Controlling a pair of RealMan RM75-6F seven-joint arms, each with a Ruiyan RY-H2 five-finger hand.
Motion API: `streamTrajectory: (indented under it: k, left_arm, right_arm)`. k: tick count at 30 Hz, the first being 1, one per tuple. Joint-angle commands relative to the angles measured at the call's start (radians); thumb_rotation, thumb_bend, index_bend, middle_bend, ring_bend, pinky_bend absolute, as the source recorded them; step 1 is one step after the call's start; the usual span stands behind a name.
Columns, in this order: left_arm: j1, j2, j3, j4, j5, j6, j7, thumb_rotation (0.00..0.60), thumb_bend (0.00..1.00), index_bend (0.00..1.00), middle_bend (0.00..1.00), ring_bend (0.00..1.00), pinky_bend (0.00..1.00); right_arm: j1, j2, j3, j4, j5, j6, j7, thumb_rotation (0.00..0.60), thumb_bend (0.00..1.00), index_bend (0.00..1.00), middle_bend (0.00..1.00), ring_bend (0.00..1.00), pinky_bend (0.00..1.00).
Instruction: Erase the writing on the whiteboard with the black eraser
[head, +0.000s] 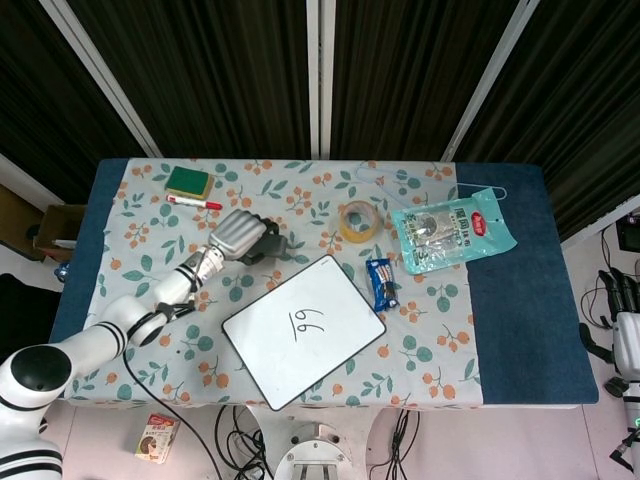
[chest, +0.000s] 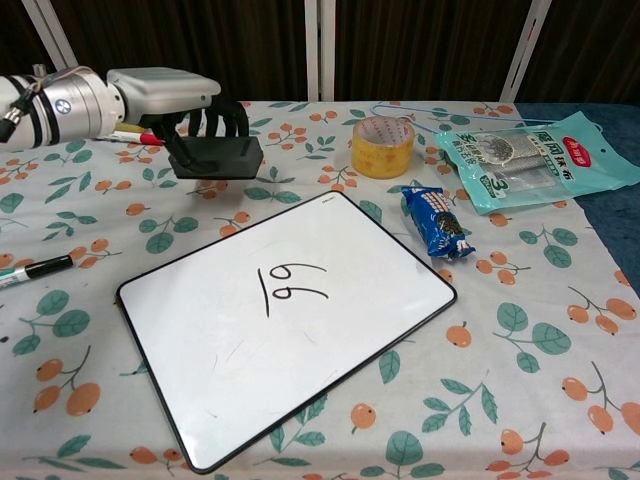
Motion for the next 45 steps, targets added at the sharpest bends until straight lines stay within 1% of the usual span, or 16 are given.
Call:
streamTrajectory:
  k: [1, 4, 5, 8, 11, 14, 17, 22, 26, 35, 45]
  left_arm:
    - [0.024, 0.098, 0.000, -0.200, 0.027, 0.082, 0.107, 0.600, 0.40, 0.57, 0.61, 0.51, 0.60]
    - [0.060, 0.162, 0.002, -0.385, 0.001, 0.109, 0.228, 0.600, 0.40, 0.59, 0.63, 0.52, 0.62]
    - [0.075, 0.189, 0.008, -0.464, -0.017, 0.110, 0.281, 0.600, 0.41, 0.60, 0.64, 0.53, 0.62]
    - [0.114, 0.235, 0.027, -0.623, -0.055, 0.124, 0.409, 0.600, 0.40, 0.60, 0.64, 0.53, 0.62]
    - [0.153, 0.247, 0.049, -0.723, -0.081, 0.154, 0.498, 0.600, 0.40, 0.61, 0.65, 0.54, 0.63]
    - [0.197, 0.234, 0.093, -0.794, -0.083, 0.182, 0.593, 0.600, 0.40, 0.61, 0.65, 0.54, 0.63]
    - [0.219, 0.208, 0.117, -0.815, -0.085, 0.189, 0.653, 0.600, 0.41, 0.61, 0.65, 0.54, 0.62]
    - [0.234, 0.158, 0.126, -0.803, -0.070, 0.197, 0.713, 0.600, 0.41, 0.61, 0.65, 0.54, 0.62]
    - [0.239, 0.112, 0.135, -0.771, -0.054, 0.187, 0.760, 0.600, 0.41, 0.61, 0.65, 0.54, 0.62]
    - [0.244, 0.056, 0.114, -0.733, -0.059, 0.175, 0.788, 0.600, 0.40, 0.62, 0.65, 0.55, 0.62]
    - [0.253, 0.026, 0.108, -0.705, -0.064, 0.167, 0.811, 0.600, 0.40, 0.62, 0.65, 0.55, 0.62]
  right_arm:
    - [0.002, 0.000, 0.002, 0.001, 0.001, -0.002, 0.004, 0.600, 0.29, 0.00, 0.00, 0.00, 0.00]
    - [0.004, 0.000, 0.003, 0.003, -0.001, -0.003, 0.007, 0.600, 0.29, 0.00, 0.00, 0.00, 0.00]
    - [0.005, 0.001, 0.003, 0.003, -0.002, -0.003, 0.007, 0.600, 0.29, 0.00, 0.00, 0.00, 0.00]
    - [0.006, 0.004, 0.005, 0.003, -0.003, -0.001, 0.010, 0.600, 0.29, 0.00, 0.00, 0.00, 0.00]
    - [0.007, 0.005, 0.007, 0.004, -0.002, -0.001, 0.014, 0.600, 0.29, 0.00, 0.00, 0.00, 0.00]
    - [0.009, 0.007, 0.009, 0.009, 0.000, -0.005, 0.018, 0.600, 0.29, 0.00, 0.00, 0.00, 0.00]
    - [0.010, 0.007, 0.009, 0.011, -0.002, -0.005, 0.020, 0.600, 0.29, 0.00, 0.00, 0.00, 0.00]
    - [0.008, 0.006, 0.007, 0.013, -0.004, -0.002, 0.023, 0.600, 0.29, 0.00, 0.00, 0.00, 0.00]
    - [0.005, 0.006, 0.008, 0.018, 0.000, 0.000, 0.033, 0.600, 0.29, 0.00, 0.00, 0.00, 0.00]
    - [0.000, 0.007, 0.009, 0.035, 0.004, 0.000, 0.054, 0.600, 0.29, 0.00, 0.00, 0.00, 0.00]
    - [-0.001, 0.003, 0.008, 0.053, 0.004, -0.003, 0.074, 0.600, 0.29, 0.00, 0.00, 0.00, 0.00]
